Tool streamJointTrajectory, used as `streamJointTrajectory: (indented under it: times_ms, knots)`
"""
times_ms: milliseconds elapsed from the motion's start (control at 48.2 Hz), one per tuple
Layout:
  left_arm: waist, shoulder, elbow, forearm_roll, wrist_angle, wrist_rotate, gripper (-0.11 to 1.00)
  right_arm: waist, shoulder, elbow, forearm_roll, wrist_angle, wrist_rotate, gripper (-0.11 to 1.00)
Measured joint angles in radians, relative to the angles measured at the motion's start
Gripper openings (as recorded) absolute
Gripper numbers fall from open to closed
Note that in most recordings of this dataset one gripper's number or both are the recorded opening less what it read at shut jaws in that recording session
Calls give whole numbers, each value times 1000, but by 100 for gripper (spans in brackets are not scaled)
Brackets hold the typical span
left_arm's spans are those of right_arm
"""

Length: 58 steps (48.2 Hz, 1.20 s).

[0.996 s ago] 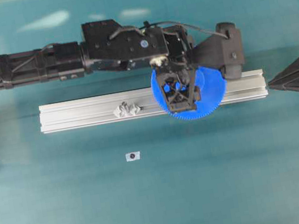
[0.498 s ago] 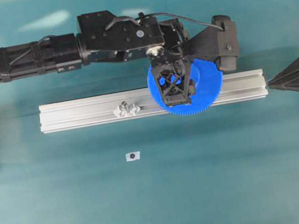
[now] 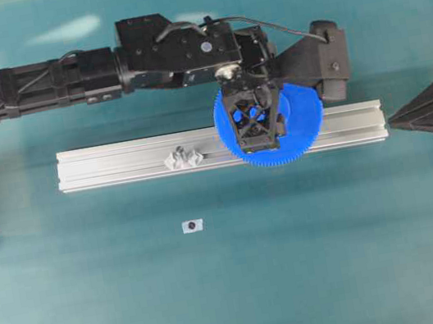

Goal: Insert the large gear onto the shaft.
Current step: 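Align the gear's center hole above the shaft tip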

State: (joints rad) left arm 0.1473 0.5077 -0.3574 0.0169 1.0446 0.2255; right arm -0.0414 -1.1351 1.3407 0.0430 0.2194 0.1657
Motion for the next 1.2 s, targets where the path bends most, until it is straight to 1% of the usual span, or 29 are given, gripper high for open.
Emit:
streamJointTrajectory:
  times_ms: [166,996,1037,1120,1203]
  knots:
    - [0,9,-15,0,15,-2,76,-2,0,0,0,-2,0,5]
    - [0,9,-17,0,17,-5,77,-2,0,0,0,0,0,5]
    - [0,11,-18,0,17,-8,80,-2,0,0,0,0,0,5]
    - [0,11,-18,0,15,-9,92,0,0,0,0,0,0,5]
    - [0,11,-23,-2,15,-11,93,-2,0,0,0,0,0,5]
